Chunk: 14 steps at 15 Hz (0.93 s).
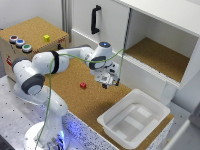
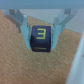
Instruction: Move to the white box, then store the purple object
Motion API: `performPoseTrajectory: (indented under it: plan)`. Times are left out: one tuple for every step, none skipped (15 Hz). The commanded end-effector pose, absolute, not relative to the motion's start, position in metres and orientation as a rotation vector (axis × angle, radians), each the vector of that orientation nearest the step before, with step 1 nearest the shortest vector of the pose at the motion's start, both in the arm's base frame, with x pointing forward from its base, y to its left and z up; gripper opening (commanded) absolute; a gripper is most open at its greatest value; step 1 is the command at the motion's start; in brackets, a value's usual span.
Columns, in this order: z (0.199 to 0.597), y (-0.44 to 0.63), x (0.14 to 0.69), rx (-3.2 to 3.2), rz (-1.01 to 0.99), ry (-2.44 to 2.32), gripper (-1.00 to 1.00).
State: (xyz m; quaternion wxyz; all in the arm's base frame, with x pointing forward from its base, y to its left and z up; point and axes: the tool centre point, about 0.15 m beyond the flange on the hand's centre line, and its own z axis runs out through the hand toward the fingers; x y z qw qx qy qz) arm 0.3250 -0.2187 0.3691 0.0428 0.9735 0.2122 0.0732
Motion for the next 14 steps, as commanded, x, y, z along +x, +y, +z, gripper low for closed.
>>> performPoseTrajectory:
  plan:
    - [0.354,-0.323,0.349,3.07,0.221,0.726,-1.0]
    - [0.352,-0.339,0.355,3.091,0.226,0.697,-1.0]
    - [0.35,-0.35,0.361,3.103,0.216,0.667,-1.0]
    - [0.348,-0.362,0.368,3.121,0.205,0.623,-1.0]
    - [0.346,-0.375,0.374,3.14,0.184,0.567,-1.0]
    - [0.342,-0.387,0.379,3.14,0.133,0.515,-1.0]
    - [0.336,-0.403,0.384,3.138,0.083,0.467,-1.0]
    - [0.329,-0.418,0.386,3.153,0.069,0.435,-1.0]
    - [0.318,-0.433,0.388,3.178,0.045,0.413,-1.0]
    - [0.309,-0.444,0.389,3.203,0.04,0.416,-1.0]
    - [0.295,-0.454,0.391,3.219,0.025,0.441,-1.0]
    - [0.282,-0.46,0.393,3.224,0.03,0.499,-1.0]
    - [0.272,-0.463,0.395,3.242,0.036,0.566,-1.0]
    - [0.263,-0.462,0.397,3.23,0.032,0.664,-1.0]
